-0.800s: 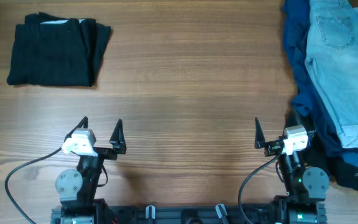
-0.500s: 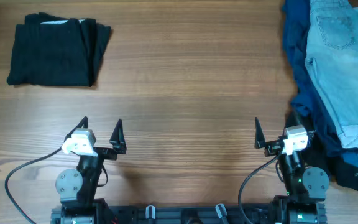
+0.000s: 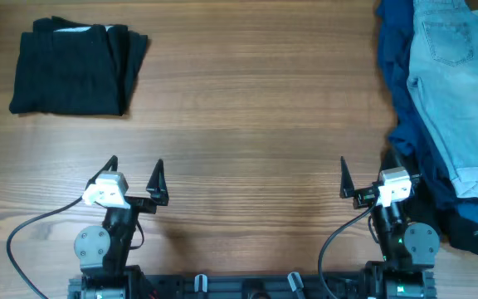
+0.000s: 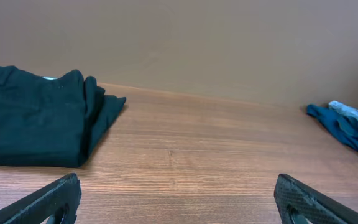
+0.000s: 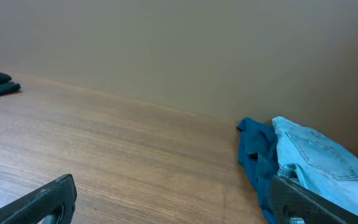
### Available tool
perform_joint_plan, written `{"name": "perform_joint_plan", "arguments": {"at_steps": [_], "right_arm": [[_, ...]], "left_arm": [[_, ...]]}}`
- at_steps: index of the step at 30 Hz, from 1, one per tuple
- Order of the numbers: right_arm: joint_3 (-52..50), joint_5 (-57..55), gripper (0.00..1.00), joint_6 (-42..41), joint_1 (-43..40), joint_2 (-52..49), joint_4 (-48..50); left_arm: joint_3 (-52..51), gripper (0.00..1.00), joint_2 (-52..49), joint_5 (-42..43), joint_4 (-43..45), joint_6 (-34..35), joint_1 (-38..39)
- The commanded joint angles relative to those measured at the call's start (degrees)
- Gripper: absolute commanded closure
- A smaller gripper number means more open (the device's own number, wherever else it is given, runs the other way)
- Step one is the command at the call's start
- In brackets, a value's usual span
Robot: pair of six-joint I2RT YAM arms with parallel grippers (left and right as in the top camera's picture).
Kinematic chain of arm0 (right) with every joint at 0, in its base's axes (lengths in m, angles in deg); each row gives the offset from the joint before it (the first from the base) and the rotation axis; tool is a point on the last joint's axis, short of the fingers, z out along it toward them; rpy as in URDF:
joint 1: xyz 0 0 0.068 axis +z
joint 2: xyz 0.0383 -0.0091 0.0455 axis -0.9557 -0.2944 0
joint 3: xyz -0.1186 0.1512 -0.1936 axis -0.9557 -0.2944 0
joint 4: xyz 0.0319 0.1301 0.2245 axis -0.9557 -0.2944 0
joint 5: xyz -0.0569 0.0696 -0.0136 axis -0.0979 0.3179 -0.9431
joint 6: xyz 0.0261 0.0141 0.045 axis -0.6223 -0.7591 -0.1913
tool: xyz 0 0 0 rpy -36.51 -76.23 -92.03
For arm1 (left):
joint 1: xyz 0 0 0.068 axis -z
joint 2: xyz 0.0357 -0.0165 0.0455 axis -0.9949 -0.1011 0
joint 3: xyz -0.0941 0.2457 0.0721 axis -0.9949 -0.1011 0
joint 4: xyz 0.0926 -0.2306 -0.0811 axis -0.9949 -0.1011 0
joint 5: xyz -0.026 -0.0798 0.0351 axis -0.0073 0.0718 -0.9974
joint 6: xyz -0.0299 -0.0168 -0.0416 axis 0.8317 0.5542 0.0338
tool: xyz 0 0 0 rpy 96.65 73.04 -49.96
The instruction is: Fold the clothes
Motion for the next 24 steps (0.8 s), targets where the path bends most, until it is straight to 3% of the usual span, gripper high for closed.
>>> {"name": "perform_joint_plan", "arguments": {"at_steps": [1,4,9,19,24], "right_arm": [[-0.1,-0.7,0.0,-1.2,-0.3,0.7,0.2],[-0.1,-0.8,0.0,-0.8,-0.3,0.7,0.2],[-0.1,-1.0,0.0,6.9,-0.3,0.7,0.2],[-0.1,-0.5,0.0,6.8,-0.3,0.7,0.2],[-0.1,7.1,0.0,5.8,-0.3,0.7,1.2]], "left_arm": [[-0.5,0.0,0.3,-0.3,0.0,0.5,-0.4],[-0.5,0.0,0.3,-0.4,0.0,0.5,-0.4],[-0.5,0.0,0.3,-0.4,0.0,0.5,-0.4],[-0.5,0.0,0.3,-0.3,0.0,0.5,-0.4],[-0.5,0.0,0.3,3.4,0.4,0.6,-0.4]]}}
